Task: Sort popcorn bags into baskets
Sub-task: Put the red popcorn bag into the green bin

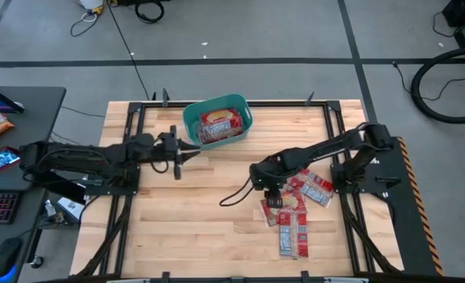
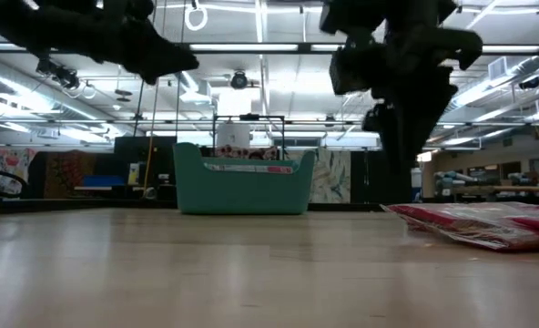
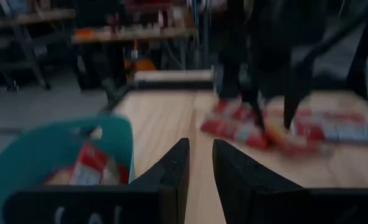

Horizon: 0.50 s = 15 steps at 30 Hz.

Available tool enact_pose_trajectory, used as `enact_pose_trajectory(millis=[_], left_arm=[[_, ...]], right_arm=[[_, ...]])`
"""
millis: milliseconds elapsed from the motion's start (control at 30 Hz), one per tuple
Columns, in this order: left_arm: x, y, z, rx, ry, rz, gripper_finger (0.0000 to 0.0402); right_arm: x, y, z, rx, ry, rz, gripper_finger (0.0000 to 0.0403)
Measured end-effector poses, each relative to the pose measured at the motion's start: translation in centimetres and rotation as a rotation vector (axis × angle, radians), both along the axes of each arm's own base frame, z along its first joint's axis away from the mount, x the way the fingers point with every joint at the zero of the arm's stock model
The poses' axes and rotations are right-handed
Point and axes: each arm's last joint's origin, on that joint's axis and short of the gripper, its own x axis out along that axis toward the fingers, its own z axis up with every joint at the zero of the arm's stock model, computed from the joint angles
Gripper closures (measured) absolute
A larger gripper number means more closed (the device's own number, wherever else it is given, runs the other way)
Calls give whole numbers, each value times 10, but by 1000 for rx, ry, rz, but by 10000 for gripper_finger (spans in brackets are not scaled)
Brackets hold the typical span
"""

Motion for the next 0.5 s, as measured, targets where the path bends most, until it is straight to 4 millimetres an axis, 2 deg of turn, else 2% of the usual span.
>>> enact_pose_trajectory(millis=[133,233,333,500], left_arm=[[-12,-2,-6,5,-44,2,326],[-21,-3,-10,7,-58,2,326],[-29,-5,-12,9,-86,-1,326],[-41,-9,-17,13,-130,-24,326]], right_arm=[[7,2,-13,15,103,42,176],[14,4,-21,15,146,78,166],[19,5,-29,52,170,107,168],[22,8,-45,62,221,153,194]])
